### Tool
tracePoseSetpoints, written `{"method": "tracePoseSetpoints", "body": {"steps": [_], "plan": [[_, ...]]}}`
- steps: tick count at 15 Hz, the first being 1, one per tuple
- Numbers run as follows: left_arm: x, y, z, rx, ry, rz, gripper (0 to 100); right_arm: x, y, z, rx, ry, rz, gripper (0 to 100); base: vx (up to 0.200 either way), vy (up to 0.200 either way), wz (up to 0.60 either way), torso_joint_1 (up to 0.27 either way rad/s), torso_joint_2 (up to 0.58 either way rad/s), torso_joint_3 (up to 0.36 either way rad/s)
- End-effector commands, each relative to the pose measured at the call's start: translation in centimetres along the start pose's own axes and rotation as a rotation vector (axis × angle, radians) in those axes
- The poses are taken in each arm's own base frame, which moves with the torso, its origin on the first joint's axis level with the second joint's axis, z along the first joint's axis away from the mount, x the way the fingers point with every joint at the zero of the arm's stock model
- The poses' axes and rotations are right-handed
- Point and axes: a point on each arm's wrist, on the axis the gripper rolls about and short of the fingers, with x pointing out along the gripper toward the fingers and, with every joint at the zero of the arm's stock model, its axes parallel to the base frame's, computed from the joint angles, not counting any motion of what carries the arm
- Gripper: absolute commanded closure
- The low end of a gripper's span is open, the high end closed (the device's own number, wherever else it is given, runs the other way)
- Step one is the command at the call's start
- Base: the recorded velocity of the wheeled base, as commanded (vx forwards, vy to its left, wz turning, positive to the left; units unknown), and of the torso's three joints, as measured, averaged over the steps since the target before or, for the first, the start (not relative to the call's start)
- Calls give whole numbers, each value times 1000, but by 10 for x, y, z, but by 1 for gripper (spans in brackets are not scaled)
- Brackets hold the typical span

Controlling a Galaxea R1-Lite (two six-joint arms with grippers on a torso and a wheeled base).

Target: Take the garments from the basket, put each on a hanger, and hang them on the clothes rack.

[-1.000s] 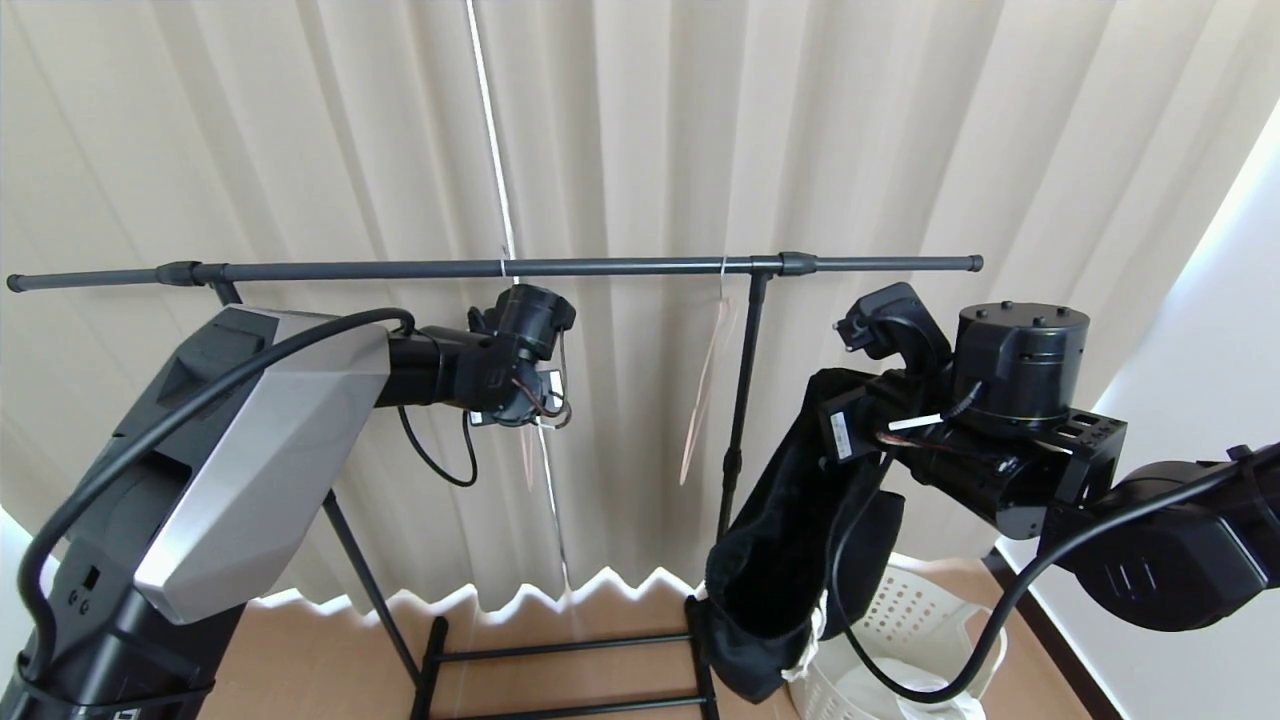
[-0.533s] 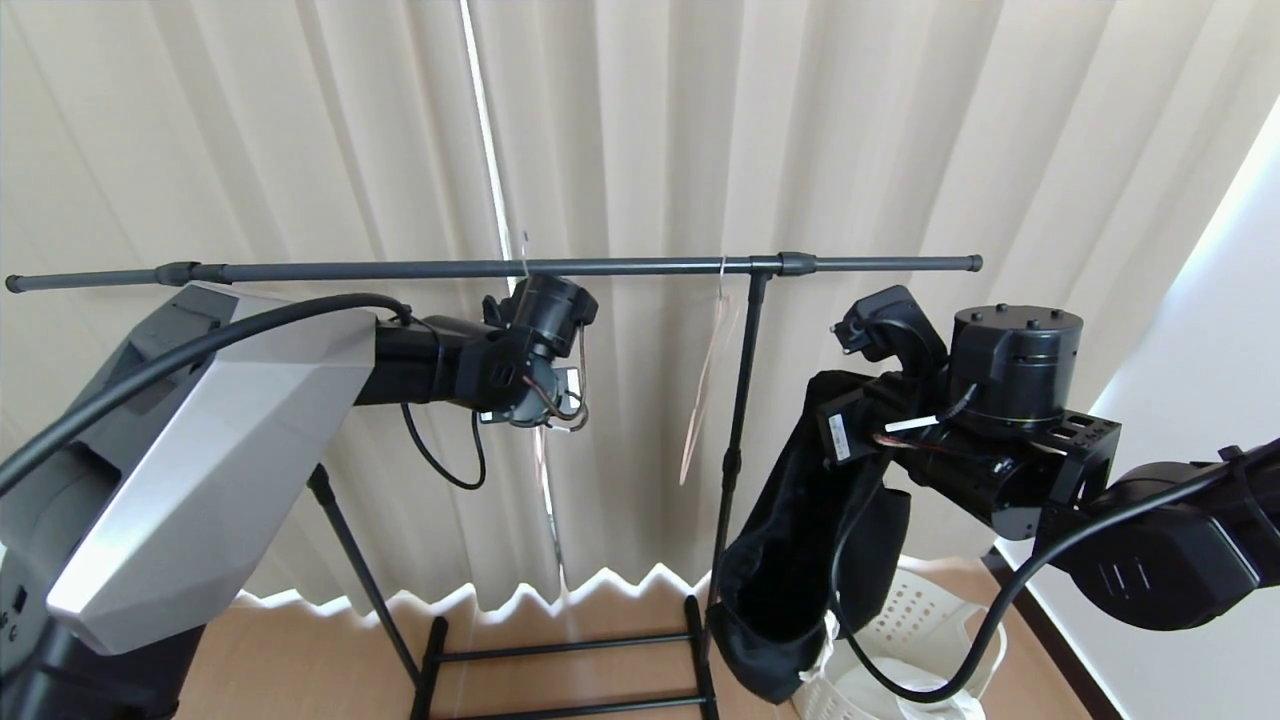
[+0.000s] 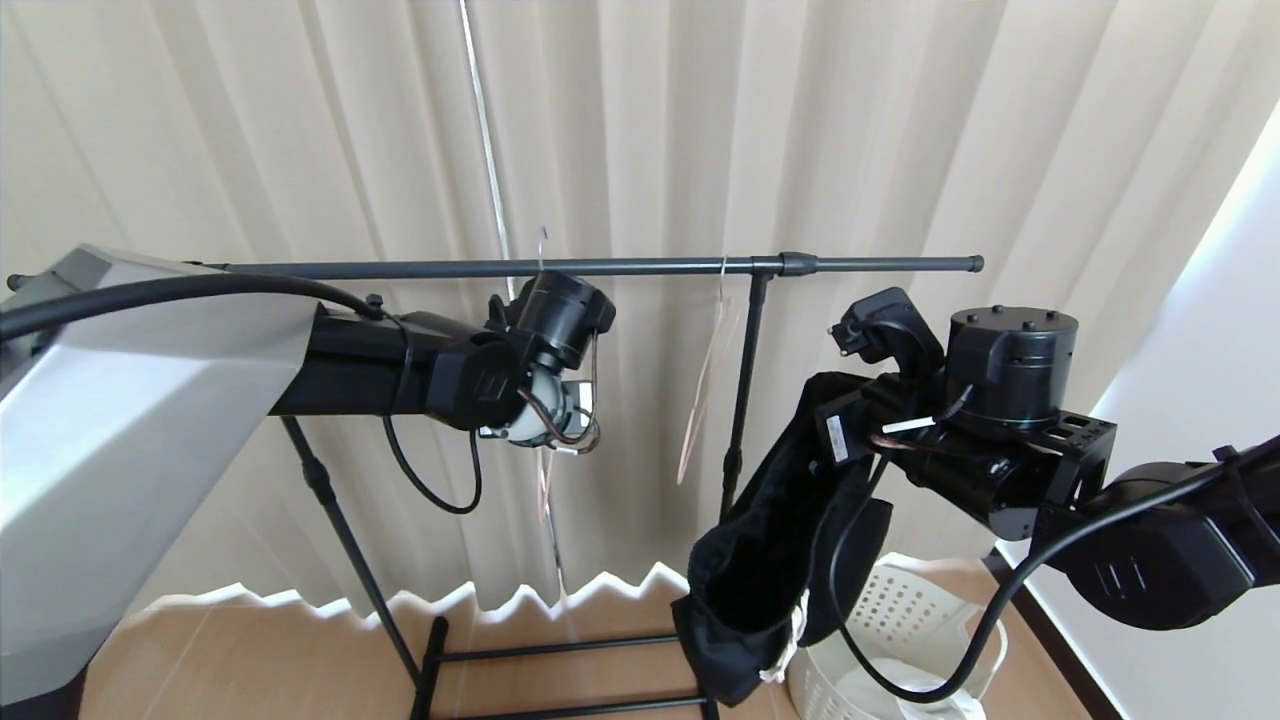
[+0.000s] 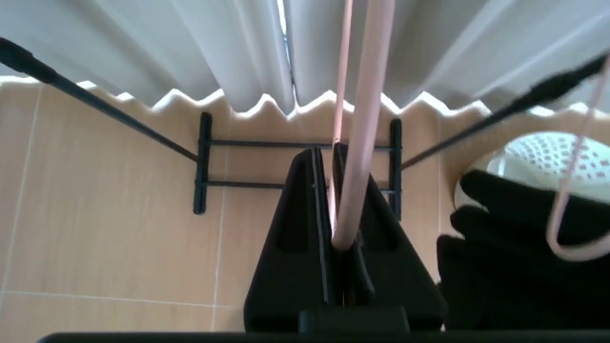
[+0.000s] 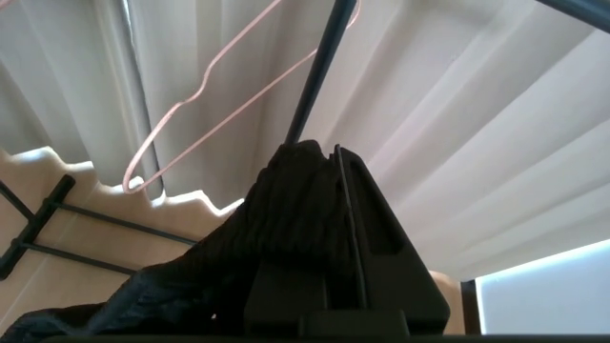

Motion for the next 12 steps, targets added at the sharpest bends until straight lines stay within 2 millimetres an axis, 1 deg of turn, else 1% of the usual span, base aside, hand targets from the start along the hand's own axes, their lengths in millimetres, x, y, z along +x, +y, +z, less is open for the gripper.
{"method": "tracePoseSetpoints", "body": {"steps": [1,4,8,12], "plan": [[-26,5,-3,11,-6,-20,100,0,0,0,0,-1,0,100,0,0,0,0,0,0],[-44,16,-8,12,-6,-33,100,0,0,0,0,0,0,100,0,0,0,0,0,0],[-50,25,-21,26,-25,-52,100,1,0,-1,-4,2,-1,100,0,0,0,0,0,0],[-66,38,-31,57,-7,-255,100,0,0,0,-3,1,-1,100,0,0,0,0,0,0]]}}
